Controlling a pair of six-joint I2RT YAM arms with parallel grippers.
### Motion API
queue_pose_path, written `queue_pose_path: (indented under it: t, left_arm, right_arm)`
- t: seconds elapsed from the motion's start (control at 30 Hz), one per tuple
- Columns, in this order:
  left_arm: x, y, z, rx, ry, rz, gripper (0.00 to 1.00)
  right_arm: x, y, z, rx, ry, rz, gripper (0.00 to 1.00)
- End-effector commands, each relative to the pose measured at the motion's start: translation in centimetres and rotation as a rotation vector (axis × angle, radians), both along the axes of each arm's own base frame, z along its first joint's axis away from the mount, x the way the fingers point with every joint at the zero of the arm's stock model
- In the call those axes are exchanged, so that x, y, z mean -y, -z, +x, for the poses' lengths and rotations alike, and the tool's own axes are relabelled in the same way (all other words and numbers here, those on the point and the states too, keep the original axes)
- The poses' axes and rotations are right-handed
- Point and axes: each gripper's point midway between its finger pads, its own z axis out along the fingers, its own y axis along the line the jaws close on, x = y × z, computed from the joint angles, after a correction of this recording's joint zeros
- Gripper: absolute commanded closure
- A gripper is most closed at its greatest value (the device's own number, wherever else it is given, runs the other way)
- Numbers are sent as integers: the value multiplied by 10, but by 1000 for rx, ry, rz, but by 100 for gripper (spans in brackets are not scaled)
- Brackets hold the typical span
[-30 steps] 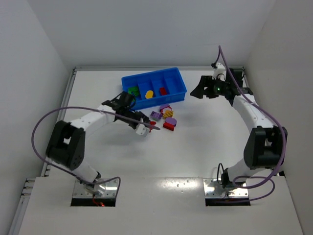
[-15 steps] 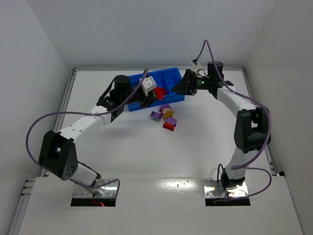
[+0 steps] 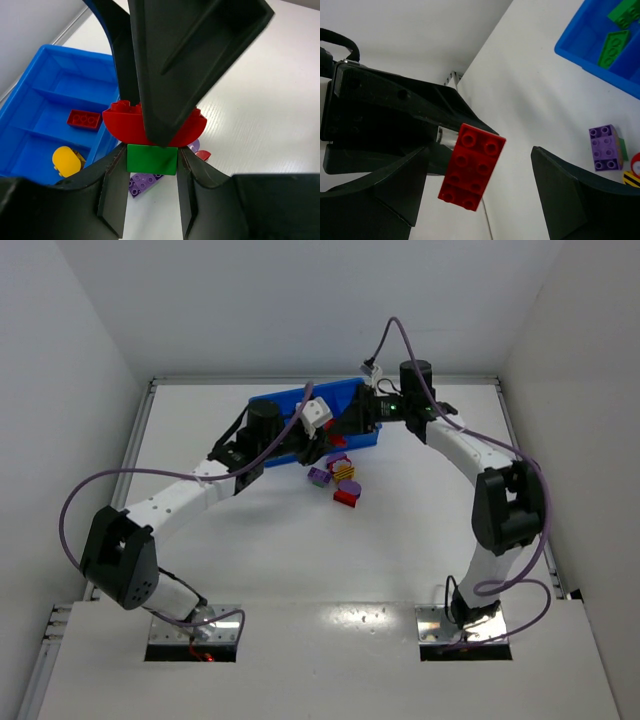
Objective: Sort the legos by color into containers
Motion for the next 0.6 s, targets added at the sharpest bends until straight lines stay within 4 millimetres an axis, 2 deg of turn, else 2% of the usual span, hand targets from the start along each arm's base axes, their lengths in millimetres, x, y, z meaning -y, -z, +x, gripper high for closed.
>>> queue_pose_path:
  t: [0.0,0.07,0.17,0.2,0.27,0.3,0.37,0.4,0.43,0.47,0.57]
  left_arm:
    - [1,-28,3,76,-14,-29,100]
    - [-1,-25,4,77,-20,-15,100]
    - [-2,-21,4,79,-17,-4,100]
    - [-3,-21,5,80,-28,-1,100]
    - [-5,-17,6,84,-36,13,100]
    - [-5,-17,6,84,-36,13,100]
    - [-9,-15,6,93,-49,23,100]
    - [-11,-8,6,78,-58,37,100]
    - [-17,-15,8,98,-69,34,100]
    - [-22,-2,-1,65,-67,56,100]
    - [-48,11,-2,44,-126,94,100]
  right_arm:
    - [-11,-28,-3,102,-53,42,17]
    - [-10,-25,-4,93,-53,40,19]
    - [-14,-21,-9,92,-72,40,37]
    - [-13,-22,-11,92,-72,40,50]
    - [-12,-22,-14,90,-72,40,64]
    - [-12,-18,-15,80,-72,37,76]
    - [-6,-18,-12,82,-50,32,90]
    - [-6,-18,-12,82,-50,32,97]
    - [-3,-17,-6,84,-26,25,100]
    - [2,-21,-4,93,-14,27,100]
    - [14,-24,10,123,35,21,100]
